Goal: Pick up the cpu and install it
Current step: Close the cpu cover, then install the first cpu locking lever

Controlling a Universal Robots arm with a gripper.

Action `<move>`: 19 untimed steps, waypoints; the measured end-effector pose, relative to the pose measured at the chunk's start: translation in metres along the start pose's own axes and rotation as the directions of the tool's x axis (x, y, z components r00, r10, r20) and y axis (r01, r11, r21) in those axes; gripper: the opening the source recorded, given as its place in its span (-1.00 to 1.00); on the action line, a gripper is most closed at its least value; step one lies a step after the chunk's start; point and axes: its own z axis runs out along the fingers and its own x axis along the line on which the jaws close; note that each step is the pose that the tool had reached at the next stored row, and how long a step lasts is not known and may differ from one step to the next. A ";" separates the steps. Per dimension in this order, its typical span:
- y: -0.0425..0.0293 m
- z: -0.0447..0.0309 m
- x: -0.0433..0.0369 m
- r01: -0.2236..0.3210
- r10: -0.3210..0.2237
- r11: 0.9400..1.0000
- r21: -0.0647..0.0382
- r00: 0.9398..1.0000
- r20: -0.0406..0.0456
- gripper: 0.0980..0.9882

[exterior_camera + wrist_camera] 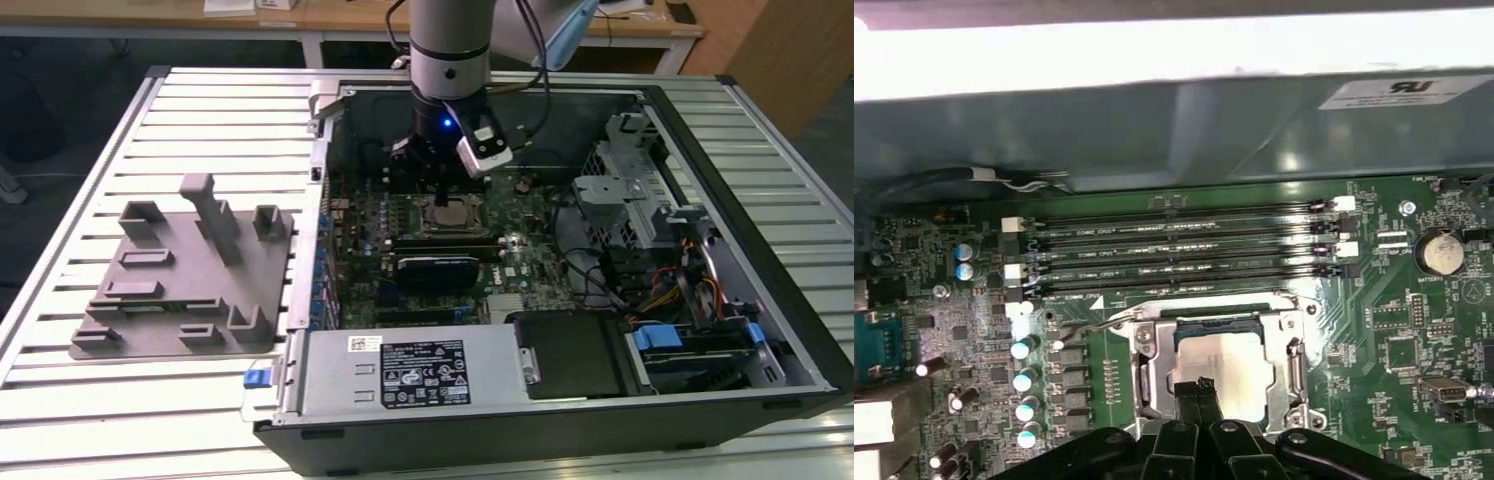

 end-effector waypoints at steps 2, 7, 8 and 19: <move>0.0000 -0.0002 -0.0004 0.000 0.000 1.000 0.000 1.000 0.000 -0.98; 0.0002 -0.0081 -0.0007 0.000 0.000 1.000 0.000 1.000 0.000 -0.98; 0.0002 -0.0098 -0.0008 0.000 0.000 1.000 0.000 1.000 0.000 -0.98; 0.0002 -0.0132 -0.0009 0.000 0.000 1.000 0.000 1.000 0.000 -0.98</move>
